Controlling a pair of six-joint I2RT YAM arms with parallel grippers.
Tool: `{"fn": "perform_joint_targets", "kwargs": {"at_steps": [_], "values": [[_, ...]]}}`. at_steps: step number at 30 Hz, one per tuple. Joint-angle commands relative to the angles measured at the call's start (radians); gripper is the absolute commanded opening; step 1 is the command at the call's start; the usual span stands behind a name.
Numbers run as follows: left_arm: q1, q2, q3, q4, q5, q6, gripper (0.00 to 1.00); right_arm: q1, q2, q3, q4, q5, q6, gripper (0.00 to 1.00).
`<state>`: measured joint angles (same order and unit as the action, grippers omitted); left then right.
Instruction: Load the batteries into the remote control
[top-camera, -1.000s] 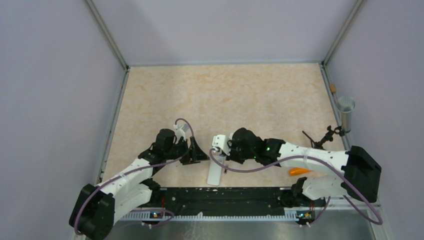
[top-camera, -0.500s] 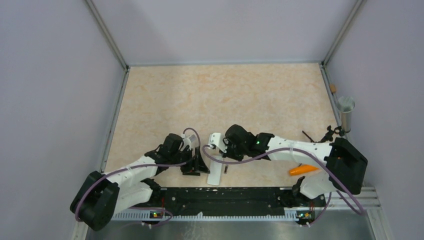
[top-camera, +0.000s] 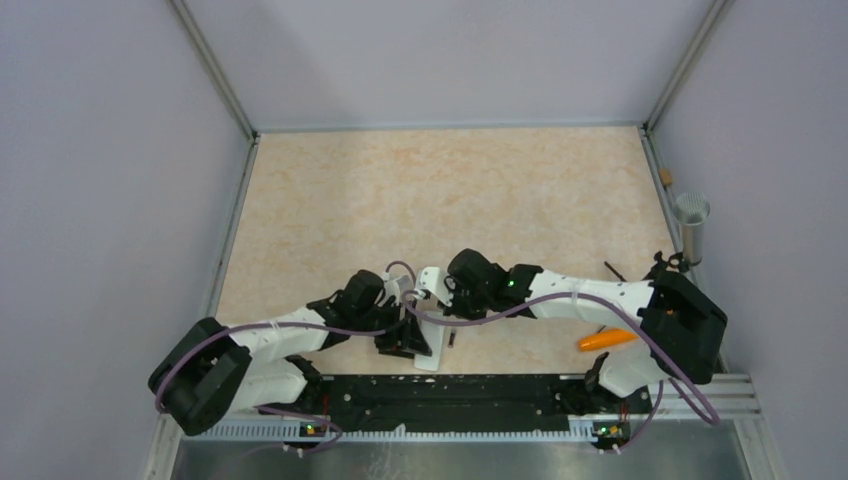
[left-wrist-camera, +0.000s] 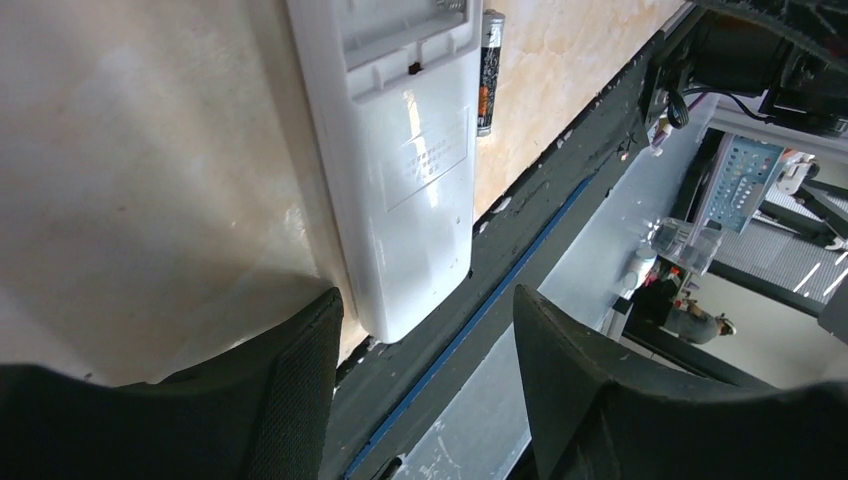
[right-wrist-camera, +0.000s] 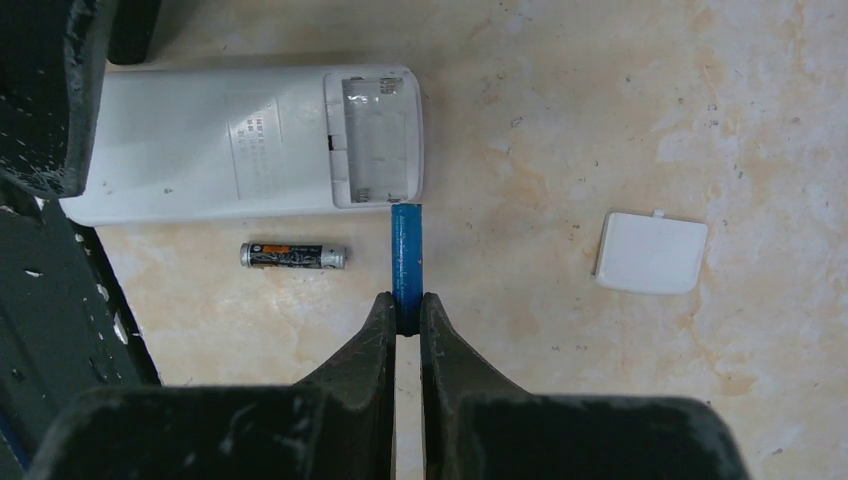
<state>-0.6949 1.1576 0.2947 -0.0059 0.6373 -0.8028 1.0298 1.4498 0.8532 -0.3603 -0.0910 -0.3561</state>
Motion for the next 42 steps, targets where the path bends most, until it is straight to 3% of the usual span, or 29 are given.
{"fn": "perform_joint_targets", "kwargs": {"at_steps": [1, 10, 15, 18, 21, 28, 34, 42], "values": [[-0.033, 0.040, 0.058, 0.073, -0.017, -0.008, 0.63, -0.010, 0.012, 0.053, 0.031, -0.024, -0.001, 0.00], [-0.058, 0.043, 0.062, 0.093, -0.038, -0.018, 0.62, -0.010, 0.033, 0.067, 0.036, -0.033, -0.009, 0.00], [-0.055, -0.005, 0.064, 0.017, -0.117, 0.002, 0.64, -0.010, 0.024, 0.068, 0.043, -0.064, -0.029, 0.00], [-0.022, -0.041, 0.074, -0.088, -0.196, 0.037, 0.65, -0.011, 0.020, 0.072, 0.038, -0.075, -0.048, 0.00], [0.057, -0.060, 0.066, -0.103, -0.181, 0.071, 0.64, -0.017, 0.019, 0.076, 0.028, -0.076, -0.062, 0.00], [0.176, -0.013, 0.047, -0.005, -0.093, 0.084, 0.49, -0.022, 0.015, 0.082, 0.027, -0.128, -0.112, 0.00], [0.232, 0.081, 0.018, 0.204, 0.003, 0.001, 0.34, -0.025, 0.046, 0.104, 0.024, -0.168, -0.130, 0.00], [0.240, 0.156, 0.026, 0.264, 0.015, -0.008, 0.30, -0.024, 0.102, 0.137, 0.008, -0.188, -0.143, 0.00]]}}
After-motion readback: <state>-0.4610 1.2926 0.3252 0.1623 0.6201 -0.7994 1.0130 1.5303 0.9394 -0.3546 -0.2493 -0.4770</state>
